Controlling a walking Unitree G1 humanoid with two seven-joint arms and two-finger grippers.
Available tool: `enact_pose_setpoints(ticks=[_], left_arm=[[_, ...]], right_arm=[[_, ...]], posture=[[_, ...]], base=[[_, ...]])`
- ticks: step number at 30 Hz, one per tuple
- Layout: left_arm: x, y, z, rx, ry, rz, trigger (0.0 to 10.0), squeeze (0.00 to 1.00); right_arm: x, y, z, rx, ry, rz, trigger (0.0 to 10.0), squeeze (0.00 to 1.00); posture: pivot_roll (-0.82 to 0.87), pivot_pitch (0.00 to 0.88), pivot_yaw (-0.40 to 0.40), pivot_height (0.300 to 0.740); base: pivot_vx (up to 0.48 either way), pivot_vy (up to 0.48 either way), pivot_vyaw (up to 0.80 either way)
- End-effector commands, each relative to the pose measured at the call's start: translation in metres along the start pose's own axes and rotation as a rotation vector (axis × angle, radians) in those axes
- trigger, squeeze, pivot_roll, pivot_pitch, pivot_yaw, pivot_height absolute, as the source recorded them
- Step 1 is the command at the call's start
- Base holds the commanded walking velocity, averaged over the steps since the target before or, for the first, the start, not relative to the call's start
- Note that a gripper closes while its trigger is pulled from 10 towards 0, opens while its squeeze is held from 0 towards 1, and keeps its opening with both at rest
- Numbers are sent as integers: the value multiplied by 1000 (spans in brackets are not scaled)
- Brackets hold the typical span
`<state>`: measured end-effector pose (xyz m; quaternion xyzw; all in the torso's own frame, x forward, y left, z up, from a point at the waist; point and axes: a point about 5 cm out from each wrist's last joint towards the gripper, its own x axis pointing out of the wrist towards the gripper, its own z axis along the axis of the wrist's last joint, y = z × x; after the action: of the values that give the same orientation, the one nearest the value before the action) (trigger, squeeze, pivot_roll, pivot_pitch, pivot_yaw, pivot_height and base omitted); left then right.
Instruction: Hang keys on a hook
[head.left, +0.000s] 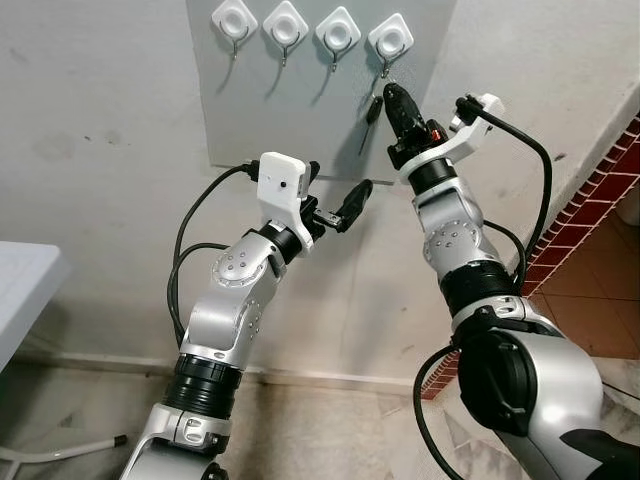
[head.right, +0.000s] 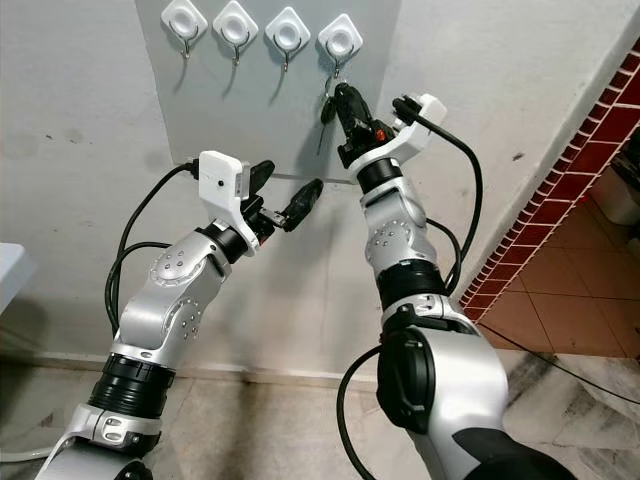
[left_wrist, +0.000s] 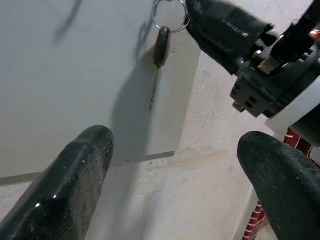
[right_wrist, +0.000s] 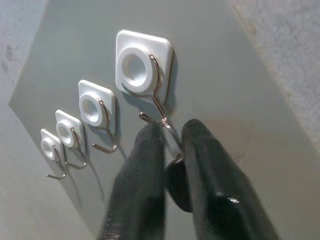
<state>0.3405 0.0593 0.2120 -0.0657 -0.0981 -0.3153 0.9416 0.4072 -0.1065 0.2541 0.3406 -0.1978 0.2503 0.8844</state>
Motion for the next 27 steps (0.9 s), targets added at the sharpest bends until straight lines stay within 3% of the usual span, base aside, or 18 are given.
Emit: enact_pose_setpoints(ticks=[1,15,19,27], left_arm=[[1,-2,5,-6,-17,2,10000,0],[-3,2,1,-9,-3,44,10000,0],[-5,7,-4,-22,6,86,10000,0],[-15,22,-17,-83,29,200,10000,0]], right_arm=[[-2,-1,1,-26,-16,8,10000,1000],[-22,-11,-13,-100,14,13,10000,1000],[-38,-17,-23,-164,45,-3,10000,1000],[-64,-27,-32,-180,56,-29,10000,1000]], posture=[[-7,76,-63,740],[-1,80,-61,740],[-2,75,-60,740],[-5,60,-54,740]], base=[[0,0,0],[0,0,0],[0,0,0],[0,0,0]])
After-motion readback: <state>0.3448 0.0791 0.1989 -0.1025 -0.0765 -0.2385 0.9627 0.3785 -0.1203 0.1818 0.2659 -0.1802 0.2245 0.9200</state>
